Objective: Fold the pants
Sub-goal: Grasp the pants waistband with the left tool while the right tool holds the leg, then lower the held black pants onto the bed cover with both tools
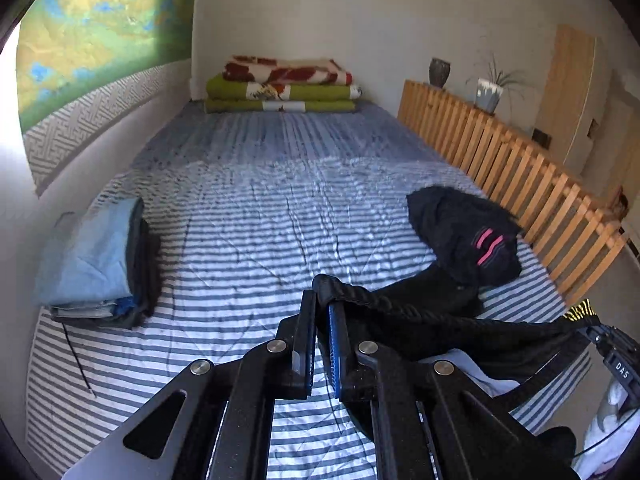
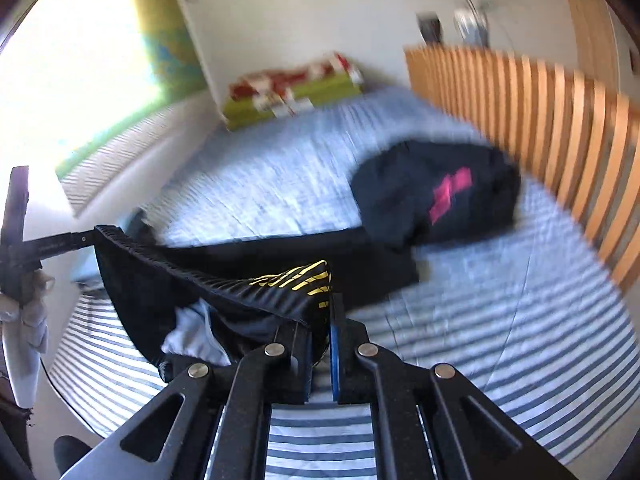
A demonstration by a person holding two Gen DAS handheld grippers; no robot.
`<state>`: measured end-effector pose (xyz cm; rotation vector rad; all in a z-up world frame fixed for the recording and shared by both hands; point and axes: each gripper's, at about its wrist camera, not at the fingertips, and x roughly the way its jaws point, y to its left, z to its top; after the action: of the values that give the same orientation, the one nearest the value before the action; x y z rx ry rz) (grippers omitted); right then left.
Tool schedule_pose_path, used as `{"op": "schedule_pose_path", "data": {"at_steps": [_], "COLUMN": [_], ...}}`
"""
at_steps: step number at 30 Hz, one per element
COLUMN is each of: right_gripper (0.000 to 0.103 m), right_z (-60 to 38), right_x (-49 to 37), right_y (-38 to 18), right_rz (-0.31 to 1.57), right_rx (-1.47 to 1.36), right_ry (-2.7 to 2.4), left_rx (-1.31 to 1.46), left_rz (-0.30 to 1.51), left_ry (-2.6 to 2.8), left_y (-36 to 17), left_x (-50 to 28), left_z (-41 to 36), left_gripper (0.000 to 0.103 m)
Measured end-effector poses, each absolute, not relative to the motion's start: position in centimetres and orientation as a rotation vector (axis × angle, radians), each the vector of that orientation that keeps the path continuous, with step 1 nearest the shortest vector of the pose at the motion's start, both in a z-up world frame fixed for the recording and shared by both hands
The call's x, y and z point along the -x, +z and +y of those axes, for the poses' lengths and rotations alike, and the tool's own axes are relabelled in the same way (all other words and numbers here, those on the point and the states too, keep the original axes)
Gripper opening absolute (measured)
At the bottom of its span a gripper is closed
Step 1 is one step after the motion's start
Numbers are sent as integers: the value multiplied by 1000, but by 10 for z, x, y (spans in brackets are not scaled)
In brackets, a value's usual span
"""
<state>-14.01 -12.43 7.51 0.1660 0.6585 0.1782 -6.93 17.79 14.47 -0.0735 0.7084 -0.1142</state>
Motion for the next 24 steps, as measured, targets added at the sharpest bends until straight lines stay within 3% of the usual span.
{"op": "schedule_pose_path", "data": {"at_steps": [8, 13, 17, 21, 23, 24], "right_gripper": [4, 4, 4, 4, 4, 4], "right_z": [-75, -55, -46, -36, -29, -27], "right_x": [221, 228, 176, 82, 32, 13], "right_y": [227, 260, 226, 127, 67, 33], "right_rz": [372, 343, 481, 713, 844, 921], "right_rx": [-4, 21, -3, -24, 13, 21], "right_ry": [254, 307, 327, 255, 194, 190], "left_rx": [112, 96, 105, 169, 150, 126], "left_rz": [462, 459, 593, 849, 1008, 1076], "left_ry": [-110, -81, -56, -31, 5, 60], "left_y": [267, 292, 249, 136, 66, 29], "left_x": [203, 223, 175, 74, 26, 6], "left_z": [234, 256, 273, 285, 286, 286], "left_gripper": [5, 5, 5, 8, 14, 24]}}
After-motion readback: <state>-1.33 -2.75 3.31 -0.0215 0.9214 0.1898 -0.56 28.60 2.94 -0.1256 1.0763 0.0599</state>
